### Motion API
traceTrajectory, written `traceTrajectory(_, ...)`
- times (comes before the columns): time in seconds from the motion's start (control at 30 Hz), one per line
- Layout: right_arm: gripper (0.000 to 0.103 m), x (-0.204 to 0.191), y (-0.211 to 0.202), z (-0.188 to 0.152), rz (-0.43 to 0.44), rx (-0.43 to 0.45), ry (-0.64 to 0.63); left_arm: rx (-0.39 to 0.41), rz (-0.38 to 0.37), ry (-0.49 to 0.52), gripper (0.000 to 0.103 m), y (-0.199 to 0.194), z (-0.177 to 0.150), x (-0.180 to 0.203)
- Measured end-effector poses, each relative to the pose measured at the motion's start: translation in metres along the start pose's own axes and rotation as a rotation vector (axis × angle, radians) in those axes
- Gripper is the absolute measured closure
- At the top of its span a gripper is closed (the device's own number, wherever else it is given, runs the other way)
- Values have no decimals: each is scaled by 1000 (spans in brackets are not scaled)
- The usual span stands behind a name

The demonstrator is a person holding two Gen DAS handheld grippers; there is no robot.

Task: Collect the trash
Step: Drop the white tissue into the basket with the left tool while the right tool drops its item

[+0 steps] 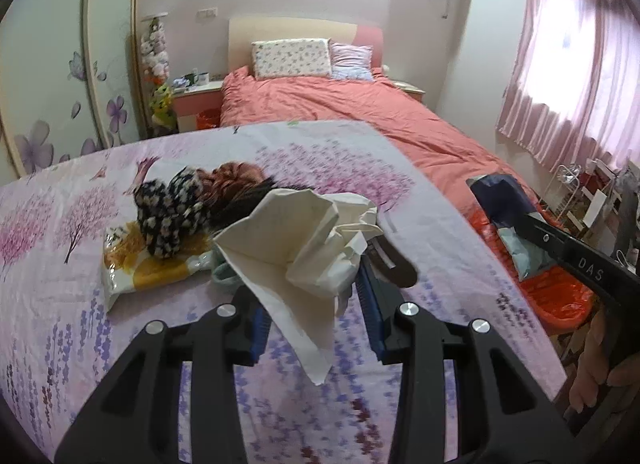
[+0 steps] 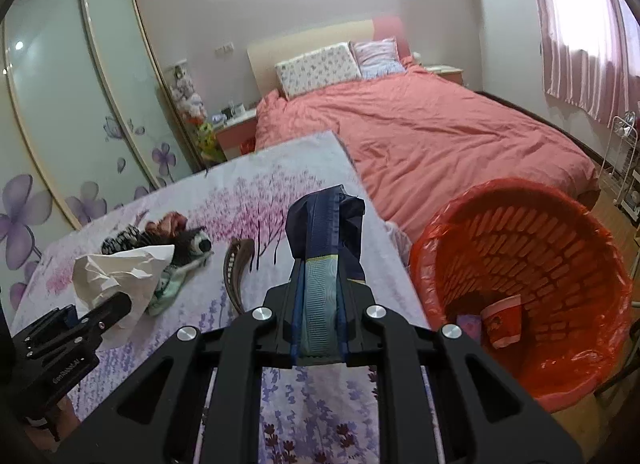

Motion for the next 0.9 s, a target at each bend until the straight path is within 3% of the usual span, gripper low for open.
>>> traceTrajectory(0.3,89,35,-37,17,-59,112,35,39,-103,36,64,-10,21,56)
traceTrajectory(0.6,89,95,-66,33,-158,214,112,50,-269,101,64,-2,33,150)
traceTrajectory(0.9,89,153,-66,35,-240,242,187,30,-403,184,63,25,28,239)
Point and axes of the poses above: each gripper's, at about its wrist camera, not at the fingertips, and y roughly the way its jaws point, x to its right, z to its top, the point moved 7 cm from there along y, roughly the way its jaws point, and after that the axes turned 8 degrees about x, right-handed, at the moved point
